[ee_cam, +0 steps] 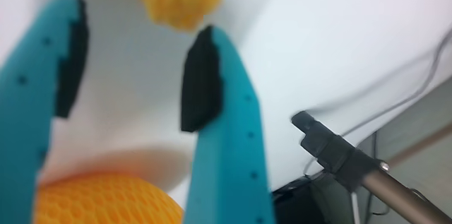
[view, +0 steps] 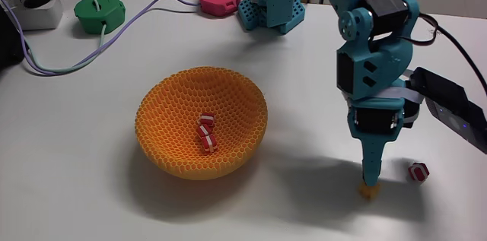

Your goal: Place cube pieces into the yellow basket

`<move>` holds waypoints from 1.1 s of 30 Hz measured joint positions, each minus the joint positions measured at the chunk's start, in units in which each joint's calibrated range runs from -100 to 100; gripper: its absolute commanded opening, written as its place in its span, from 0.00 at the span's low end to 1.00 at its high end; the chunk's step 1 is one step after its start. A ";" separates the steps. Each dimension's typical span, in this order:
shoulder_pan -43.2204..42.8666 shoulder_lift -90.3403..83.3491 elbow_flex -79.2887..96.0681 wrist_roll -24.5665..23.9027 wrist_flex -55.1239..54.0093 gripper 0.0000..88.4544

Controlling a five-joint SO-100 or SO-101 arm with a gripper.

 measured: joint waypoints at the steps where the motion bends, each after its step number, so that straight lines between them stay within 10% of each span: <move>1: 0.19 0.89 -0.59 -0.29 -0.33 0.23; 16: 3.38 6.39 -3.94 0.44 -5.66 0.18; 19: 3.19 8.46 -6.40 1.03 -6.43 0.00; 33: 7.35 1.57 -6.90 3.42 1.89 0.00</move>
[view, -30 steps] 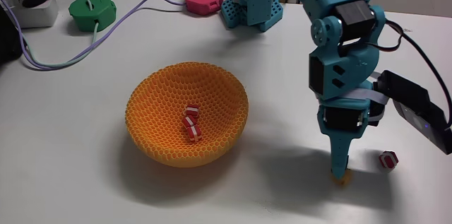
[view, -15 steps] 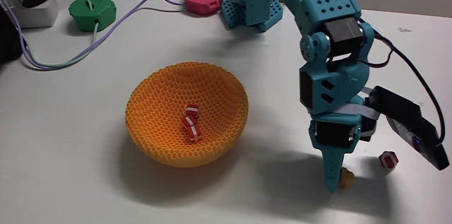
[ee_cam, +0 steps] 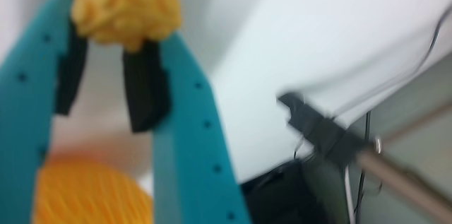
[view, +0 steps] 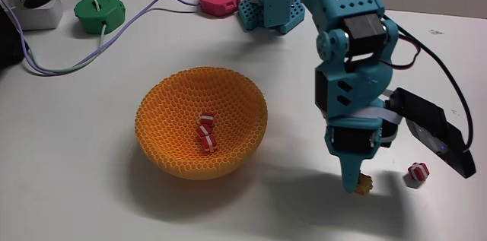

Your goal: Place cube pieces into the yellow basket

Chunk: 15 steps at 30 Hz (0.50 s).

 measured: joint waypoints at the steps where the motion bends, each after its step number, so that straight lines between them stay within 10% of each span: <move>1: 1.26 -3.15 0.69 0.00 1.22 0.00; 15: 25.53 -39.84 24.53 6.98 11.65 0.03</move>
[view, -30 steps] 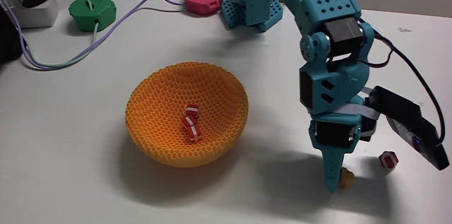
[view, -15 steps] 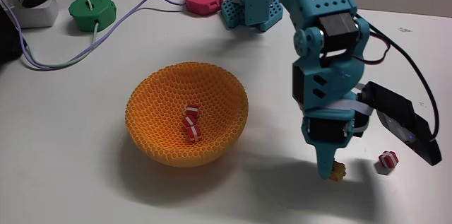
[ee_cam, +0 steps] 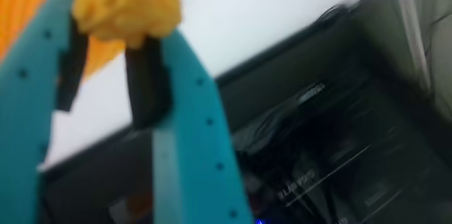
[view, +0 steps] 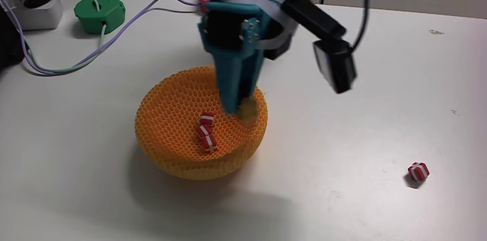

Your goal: Place cube pieces into the yellow basket

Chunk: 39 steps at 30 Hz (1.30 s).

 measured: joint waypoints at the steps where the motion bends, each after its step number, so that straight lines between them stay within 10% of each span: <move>1: 1.35 -2.46 4.14 0.78 -0.89 0.15; 6: 5.61 -10.23 21.38 3.08 -3.55 0.44; 13: 1.26 -12.10 16.16 3.17 -2.66 0.34; 24: -37.62 8.07 4.53 -8.06 -6.54 0.27; 39: -43.42 35.71 -15.47 -10.79 -17.30 0.25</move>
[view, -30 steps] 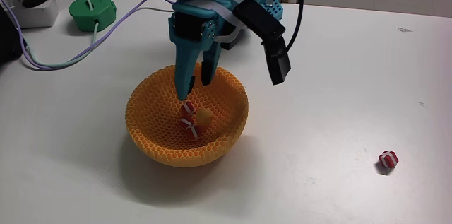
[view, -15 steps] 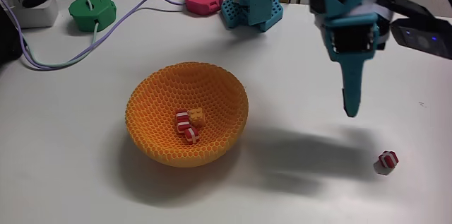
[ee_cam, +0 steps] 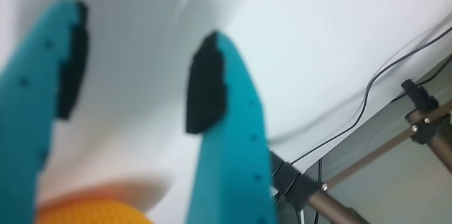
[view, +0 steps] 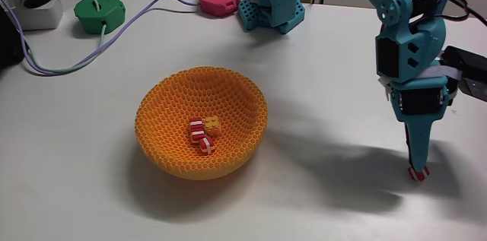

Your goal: Place cube pieces into the yellow basket

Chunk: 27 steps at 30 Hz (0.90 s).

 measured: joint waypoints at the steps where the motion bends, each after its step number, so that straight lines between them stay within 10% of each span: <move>1: -0.10 0.89 -0.69 0.00 -0.33 0.26; 20: 0.10 7.97 -4.83 -0.59 -2.77 0.29; 27: -0.48 10.03 -6.80 0.59 -3.88 0.16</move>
